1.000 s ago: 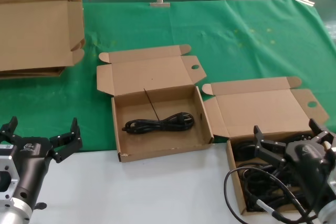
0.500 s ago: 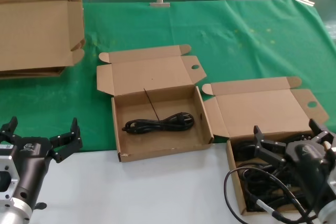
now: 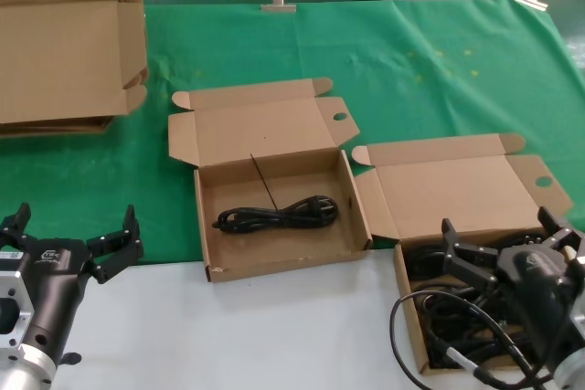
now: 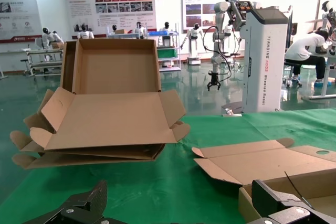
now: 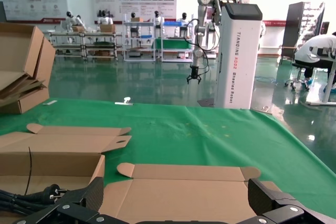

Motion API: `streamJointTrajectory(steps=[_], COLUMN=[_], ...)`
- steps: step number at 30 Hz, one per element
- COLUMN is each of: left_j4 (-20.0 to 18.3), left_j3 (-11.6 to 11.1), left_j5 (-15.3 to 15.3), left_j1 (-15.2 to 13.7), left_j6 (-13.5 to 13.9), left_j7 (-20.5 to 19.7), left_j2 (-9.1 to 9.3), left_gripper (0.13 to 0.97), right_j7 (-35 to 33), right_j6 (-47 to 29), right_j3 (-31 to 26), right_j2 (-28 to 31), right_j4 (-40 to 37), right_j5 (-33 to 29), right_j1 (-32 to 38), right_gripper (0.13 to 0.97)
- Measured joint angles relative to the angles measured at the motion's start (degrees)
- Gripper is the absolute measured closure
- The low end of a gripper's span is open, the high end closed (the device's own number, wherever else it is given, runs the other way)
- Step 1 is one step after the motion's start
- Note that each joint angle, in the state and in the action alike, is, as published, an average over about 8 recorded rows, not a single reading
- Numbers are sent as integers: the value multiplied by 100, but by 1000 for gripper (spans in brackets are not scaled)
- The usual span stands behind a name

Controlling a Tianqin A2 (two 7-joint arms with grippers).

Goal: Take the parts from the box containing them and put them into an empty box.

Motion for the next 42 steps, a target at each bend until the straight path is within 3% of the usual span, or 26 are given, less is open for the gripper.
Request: streamJointTrajectory(steps=[42], left_j4=[0], left_j3=[0], left_j5=[0], left_j1=[0], left_j6=[0], left_j7=[0], left_j2=[0], left_gripper=[132], right_j7=[0], right_j6=[0], right_j3=[0], right_j2=[0], right_j4=[0], right_j5=[0], right_j1=[0], right_gripper=[129])
